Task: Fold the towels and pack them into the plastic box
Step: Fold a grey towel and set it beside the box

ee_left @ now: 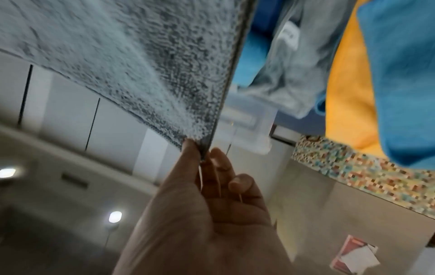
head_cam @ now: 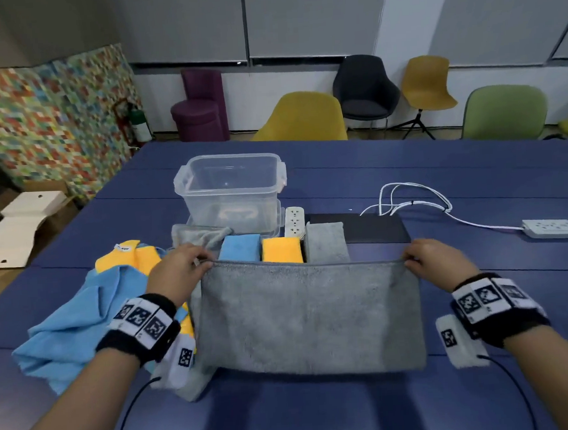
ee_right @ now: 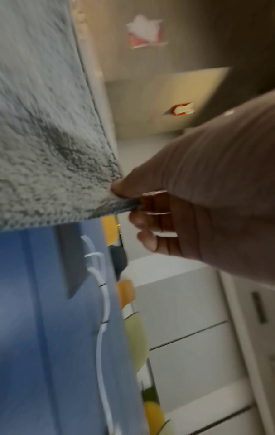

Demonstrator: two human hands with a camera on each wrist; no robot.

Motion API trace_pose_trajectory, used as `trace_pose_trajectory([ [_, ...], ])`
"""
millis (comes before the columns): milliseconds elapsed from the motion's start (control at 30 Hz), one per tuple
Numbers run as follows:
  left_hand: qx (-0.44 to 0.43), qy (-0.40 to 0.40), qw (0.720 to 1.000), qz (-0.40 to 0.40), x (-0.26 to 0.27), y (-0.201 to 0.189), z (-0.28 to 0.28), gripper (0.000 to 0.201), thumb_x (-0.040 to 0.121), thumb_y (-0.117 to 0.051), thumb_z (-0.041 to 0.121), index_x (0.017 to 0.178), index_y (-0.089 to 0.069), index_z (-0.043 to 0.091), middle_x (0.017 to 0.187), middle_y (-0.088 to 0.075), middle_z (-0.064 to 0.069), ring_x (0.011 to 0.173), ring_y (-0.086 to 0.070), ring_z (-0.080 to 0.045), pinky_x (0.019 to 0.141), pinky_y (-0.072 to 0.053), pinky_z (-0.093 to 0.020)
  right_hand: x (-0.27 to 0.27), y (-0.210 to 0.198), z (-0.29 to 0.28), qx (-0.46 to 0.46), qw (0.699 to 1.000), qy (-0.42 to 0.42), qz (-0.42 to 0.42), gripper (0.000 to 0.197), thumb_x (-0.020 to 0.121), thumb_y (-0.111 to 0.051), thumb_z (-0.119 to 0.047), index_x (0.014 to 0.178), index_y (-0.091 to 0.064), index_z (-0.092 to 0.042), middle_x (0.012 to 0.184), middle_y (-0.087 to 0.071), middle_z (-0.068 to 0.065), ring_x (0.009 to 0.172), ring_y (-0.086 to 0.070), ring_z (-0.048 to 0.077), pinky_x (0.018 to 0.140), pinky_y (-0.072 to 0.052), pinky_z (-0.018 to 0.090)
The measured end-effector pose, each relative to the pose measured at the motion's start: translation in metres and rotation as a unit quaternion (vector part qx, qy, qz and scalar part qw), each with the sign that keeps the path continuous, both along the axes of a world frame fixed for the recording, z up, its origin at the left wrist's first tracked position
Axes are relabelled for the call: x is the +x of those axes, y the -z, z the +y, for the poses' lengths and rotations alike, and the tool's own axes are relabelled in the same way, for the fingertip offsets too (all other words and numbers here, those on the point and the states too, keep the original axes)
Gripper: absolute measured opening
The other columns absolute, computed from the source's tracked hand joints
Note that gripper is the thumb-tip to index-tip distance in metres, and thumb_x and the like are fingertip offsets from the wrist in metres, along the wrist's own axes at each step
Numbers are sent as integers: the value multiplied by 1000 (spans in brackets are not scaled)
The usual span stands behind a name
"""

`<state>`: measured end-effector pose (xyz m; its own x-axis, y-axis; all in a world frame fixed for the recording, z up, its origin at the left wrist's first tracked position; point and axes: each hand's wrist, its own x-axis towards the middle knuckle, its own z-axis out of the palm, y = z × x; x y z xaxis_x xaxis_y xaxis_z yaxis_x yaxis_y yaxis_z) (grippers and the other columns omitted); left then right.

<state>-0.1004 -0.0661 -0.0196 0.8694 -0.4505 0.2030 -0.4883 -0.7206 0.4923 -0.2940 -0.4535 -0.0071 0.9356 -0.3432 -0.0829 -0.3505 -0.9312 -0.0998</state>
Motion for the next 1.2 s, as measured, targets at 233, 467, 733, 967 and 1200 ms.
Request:
trace_pose_trajectory([
  [233,209,35,977,24,35,64,-37,23,92,-50,15,113,-59,18,117,-55,-5,111,-52,-26,84,-43,-36,44,67,-1,-48,992,-14,113,13,95,-40,-11,100,-51,-14,114,-55,10,99,-53,26,69,-39,32],
  [467,359,185,915,4,-6,107,-10,55,27,-88,16,66,-50,22,58,-52,1,42,-53,-20,36,-35,-20,-2,109,11,-179,926,-169,286,38,55,-81,-12,88,-63,-7,82,-63,11,61,-63,26,45,-30,29],
  [733,372,167,913,-35,-14,118,-15,52,11,-86,9,54,-58,17,50,-50,-1,34,-49,-22,34,-35,-20,-20,131,26,-115,968,-99,202,29,85,-44,-4,114,-48,-8,112,-55,10,91,-61,28,60,-35,32],
  [967,403,113,908,25,-27,121,-20,41,67,-79,27,100,-62,11,99,-60,-9,84,-65,-26,65,-50,-33,-29,143,39,-65,967,-84,229,34,90,-35,-4,124,-41,-9,126,-49,9,105,-59,27,66,-31,30],
  [1200,354,61,932,37,-16,140,-6,51,21,-94,19,62,-64,13,59,-56,-8,39,-56,-23,30,-36,-20,-22,143,42,-13,972,-53,230,31,89,-41,-15,120,-40,-10,126,-48,7,108,-54,25,70,-32,27],
])
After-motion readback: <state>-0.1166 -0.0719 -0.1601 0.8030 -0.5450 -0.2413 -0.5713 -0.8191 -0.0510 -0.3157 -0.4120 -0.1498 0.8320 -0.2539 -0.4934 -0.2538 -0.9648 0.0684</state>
